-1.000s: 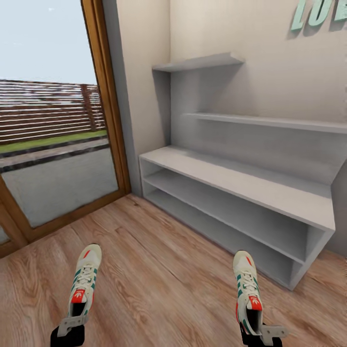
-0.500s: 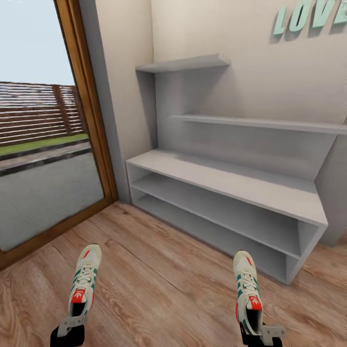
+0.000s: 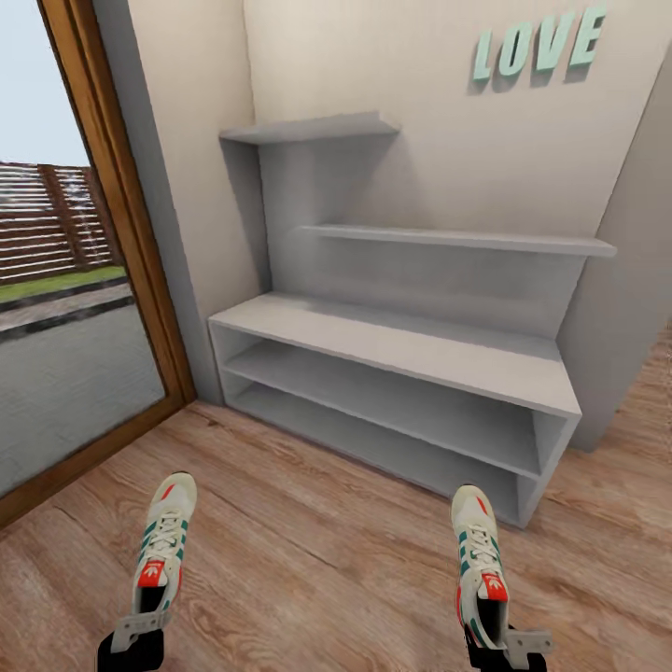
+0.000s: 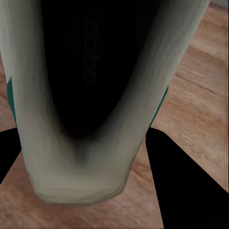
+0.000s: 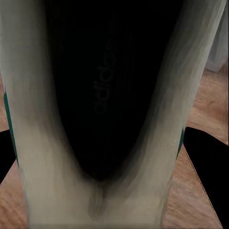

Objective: Pick up the two gym shoes and the two sandals from the corridor floor and place them onto the hallstand (shoe rack) in the corridor, making sure they are on the rack and not on the floor. Arrange them so the two gym shoes are next to each other and the two sandals are next to each other.

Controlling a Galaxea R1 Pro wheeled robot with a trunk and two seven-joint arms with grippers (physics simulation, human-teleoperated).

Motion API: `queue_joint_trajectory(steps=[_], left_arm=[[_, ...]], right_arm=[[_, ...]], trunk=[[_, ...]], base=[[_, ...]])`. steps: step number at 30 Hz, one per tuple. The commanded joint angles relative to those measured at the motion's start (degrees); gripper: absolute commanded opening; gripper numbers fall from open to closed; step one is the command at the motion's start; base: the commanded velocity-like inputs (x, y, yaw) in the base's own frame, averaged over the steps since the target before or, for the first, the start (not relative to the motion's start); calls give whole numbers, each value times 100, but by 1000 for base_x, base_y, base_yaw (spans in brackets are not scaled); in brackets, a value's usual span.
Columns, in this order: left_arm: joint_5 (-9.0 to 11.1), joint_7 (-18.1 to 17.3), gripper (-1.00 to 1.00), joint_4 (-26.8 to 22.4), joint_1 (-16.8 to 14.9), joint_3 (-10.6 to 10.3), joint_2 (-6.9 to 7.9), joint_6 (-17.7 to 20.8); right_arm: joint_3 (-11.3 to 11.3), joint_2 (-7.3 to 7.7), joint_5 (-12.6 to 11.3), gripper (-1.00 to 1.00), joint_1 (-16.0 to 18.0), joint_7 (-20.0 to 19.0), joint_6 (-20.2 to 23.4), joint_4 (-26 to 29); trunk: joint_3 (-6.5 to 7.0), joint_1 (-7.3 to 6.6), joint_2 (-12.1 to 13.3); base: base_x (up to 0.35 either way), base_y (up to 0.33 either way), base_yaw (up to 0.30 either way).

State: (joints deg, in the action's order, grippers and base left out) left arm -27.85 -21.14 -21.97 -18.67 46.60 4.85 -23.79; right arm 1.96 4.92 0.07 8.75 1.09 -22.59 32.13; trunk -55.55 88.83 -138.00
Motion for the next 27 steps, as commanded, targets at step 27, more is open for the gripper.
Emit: queue_joint_trajectory(steps=[27], left_arm=[[-36,-57,-100,-1,-5,51,-1,-21]], right_arm=[[-2,0,1,-100,4,14,-17,-5]], trunk=[[82,-1,-2]], base=[[0,0,-255]])
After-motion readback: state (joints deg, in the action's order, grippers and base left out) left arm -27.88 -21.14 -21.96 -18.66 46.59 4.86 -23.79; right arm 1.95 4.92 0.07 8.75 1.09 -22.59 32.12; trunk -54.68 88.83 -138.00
